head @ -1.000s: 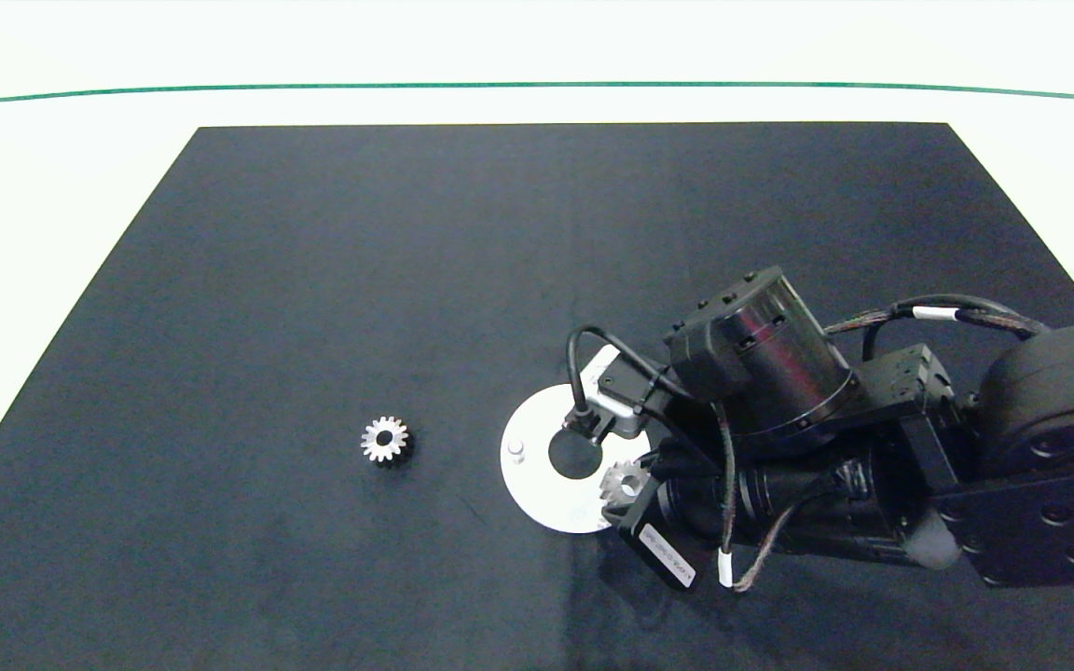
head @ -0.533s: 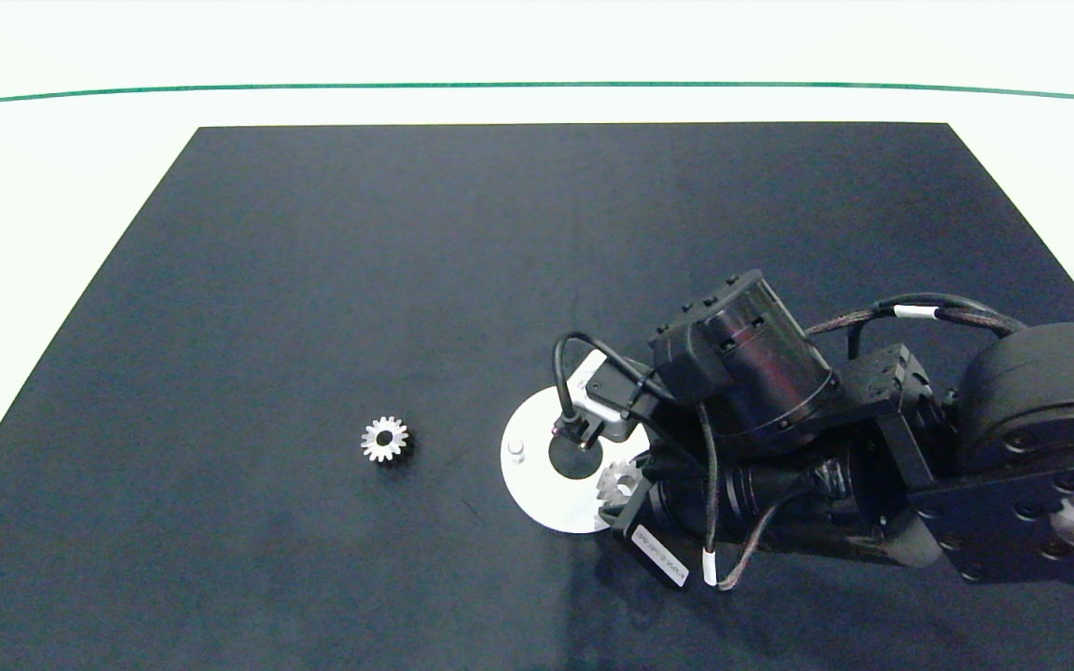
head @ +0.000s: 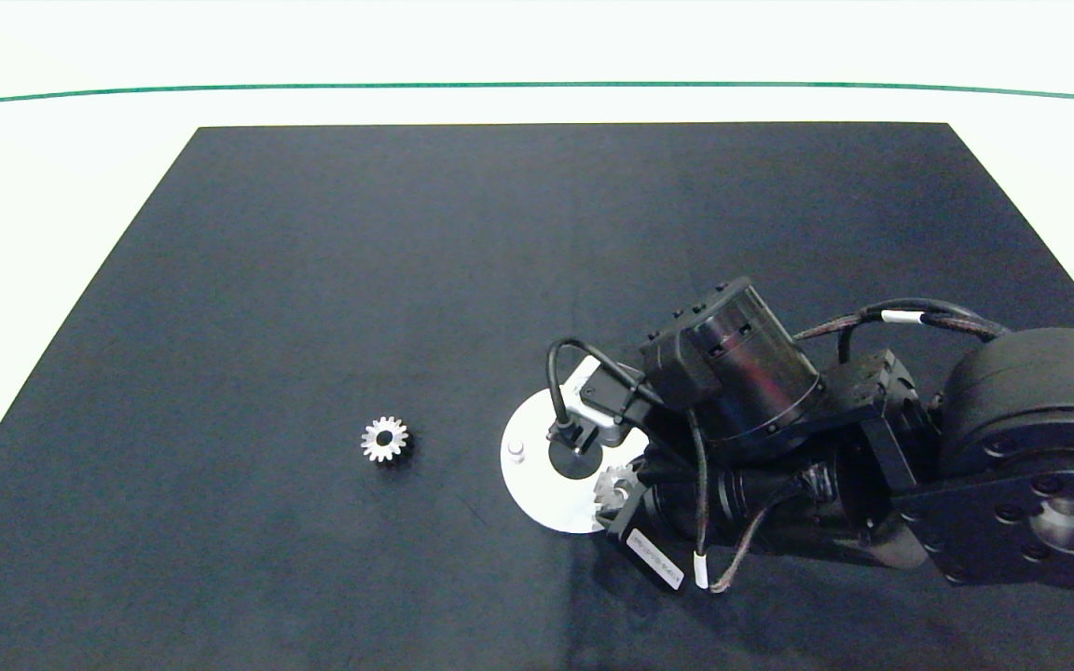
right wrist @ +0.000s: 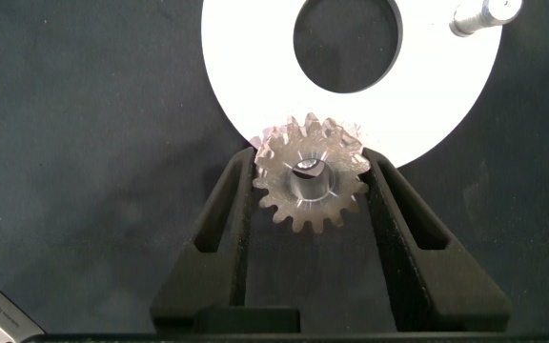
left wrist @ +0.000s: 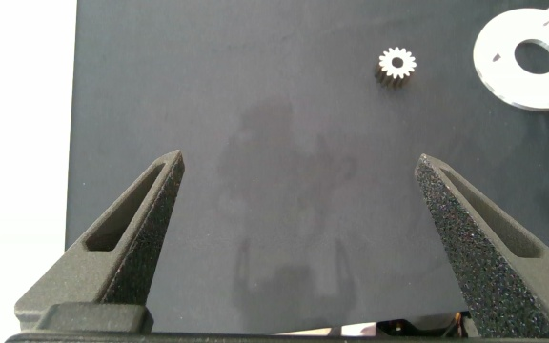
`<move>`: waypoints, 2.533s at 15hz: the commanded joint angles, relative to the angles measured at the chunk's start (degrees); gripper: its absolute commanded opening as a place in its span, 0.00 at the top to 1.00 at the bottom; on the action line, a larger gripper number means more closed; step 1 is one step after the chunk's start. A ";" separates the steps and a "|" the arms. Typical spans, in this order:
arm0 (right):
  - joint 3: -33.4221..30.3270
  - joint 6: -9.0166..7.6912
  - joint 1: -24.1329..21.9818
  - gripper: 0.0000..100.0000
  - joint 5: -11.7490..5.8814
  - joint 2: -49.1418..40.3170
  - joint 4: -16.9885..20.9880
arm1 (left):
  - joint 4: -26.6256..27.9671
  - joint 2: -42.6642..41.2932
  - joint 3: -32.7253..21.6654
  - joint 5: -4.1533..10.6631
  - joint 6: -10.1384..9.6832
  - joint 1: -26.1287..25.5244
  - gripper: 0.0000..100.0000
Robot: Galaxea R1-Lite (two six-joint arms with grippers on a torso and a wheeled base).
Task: Install three planetary gears onto the carrier pins
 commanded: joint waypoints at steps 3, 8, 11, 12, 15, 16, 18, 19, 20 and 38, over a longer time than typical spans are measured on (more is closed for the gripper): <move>-0.14 -0.52 0.26 0.93 -0.25 0.41 0.09 | 0.15 -0.09 -0.09 0.00 0.03 -0.10 0.00; 0.12 -0.52 0.26 0.93 -0.60 0.50 0.09 | 0.15 0.00 -0.17 0.00 0.03 -0.10 0.00; -0.14 -0.43 0.17 0.93 -0.51 0.85 -0.17 | 0.15 -0.09 -0.17 0.00 0.03 -0.10 0.00; -0.41 -0.34 0.17 0.93 -0.51 0.85 -0.17 | 0.15 -0.09 -0.17 0.00 0.03 -0.10 0.00; -1.90 -0.26 -0.09 0.93 -0.42 0.76 0.00 | 0.15 0.00 -0.17 0.00 0.03 -0.19 0.00; -1.99 -0.26 -0.09 0.93 -0.42 0.85 0.00 | 0.15 0.09 -0.17 0.00 0.03 -0.19 0.00; -1.72 -0.26 -0.09 0.93 -0.42 0.94 0.00 | 0.15 0.00 -0.17 0.00 0.03 -0.19 0.00; -1.46 -0.17 0.00 0.93 -0.42 1.11 0.00 | 0.15 0.00 -0.17 0.00 0.03 -0.19 0.00; -1.02 -0.17 0.00 0.93 -0.42 1.20 0.00 | 0.15 0.00 -0.17 0.00 -0.06 -0.19 0.00; 2.05 0.01 -0.09 0.00 -0.07 -2.40 0.18 | 0.15 0.79 -1.41 -0.09 -0.06 -0.19 0.00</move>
